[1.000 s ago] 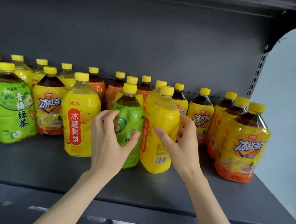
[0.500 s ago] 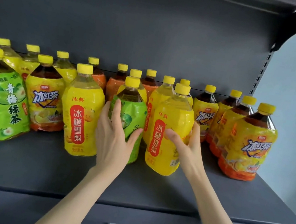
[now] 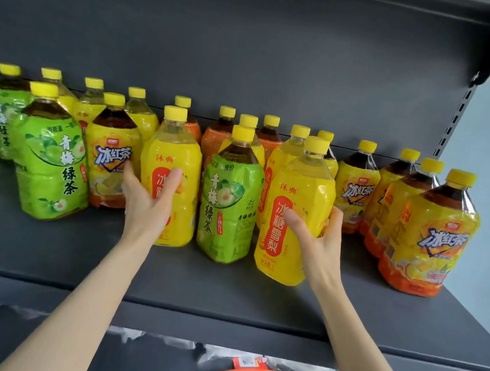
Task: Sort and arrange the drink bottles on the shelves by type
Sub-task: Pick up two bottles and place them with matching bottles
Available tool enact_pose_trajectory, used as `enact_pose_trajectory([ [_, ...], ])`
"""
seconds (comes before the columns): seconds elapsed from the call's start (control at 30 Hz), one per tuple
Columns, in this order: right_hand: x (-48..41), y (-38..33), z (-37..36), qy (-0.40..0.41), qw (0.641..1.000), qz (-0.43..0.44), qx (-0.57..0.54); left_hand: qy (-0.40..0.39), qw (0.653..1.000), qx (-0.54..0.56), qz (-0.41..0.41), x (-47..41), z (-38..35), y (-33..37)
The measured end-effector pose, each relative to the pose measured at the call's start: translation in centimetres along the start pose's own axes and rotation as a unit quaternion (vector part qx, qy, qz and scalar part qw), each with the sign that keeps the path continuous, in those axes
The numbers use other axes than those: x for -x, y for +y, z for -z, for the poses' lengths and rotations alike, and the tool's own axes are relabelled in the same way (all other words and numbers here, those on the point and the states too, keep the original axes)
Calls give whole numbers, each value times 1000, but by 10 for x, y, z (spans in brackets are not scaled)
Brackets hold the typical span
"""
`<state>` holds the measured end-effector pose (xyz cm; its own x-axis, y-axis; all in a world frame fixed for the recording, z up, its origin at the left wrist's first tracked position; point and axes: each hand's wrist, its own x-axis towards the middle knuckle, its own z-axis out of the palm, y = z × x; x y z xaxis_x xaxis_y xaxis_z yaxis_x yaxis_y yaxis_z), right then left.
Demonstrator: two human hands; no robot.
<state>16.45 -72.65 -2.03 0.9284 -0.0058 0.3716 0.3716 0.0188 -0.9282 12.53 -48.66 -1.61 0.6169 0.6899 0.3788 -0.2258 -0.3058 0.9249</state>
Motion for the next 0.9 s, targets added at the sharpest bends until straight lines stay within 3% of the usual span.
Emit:
enact_pose_trajectory([
  [0.27,12,1,-5,-32,997,-4,-72,-52,999,6,-10,0,10,-6],
  [0.6,30,-11,-12,-28,993,26,-114,20,997,68,-31,50,28,17],
  [0.9,69,-50,-87,-100,985,61,-126,58,994,88,-34,53,121,46],
])
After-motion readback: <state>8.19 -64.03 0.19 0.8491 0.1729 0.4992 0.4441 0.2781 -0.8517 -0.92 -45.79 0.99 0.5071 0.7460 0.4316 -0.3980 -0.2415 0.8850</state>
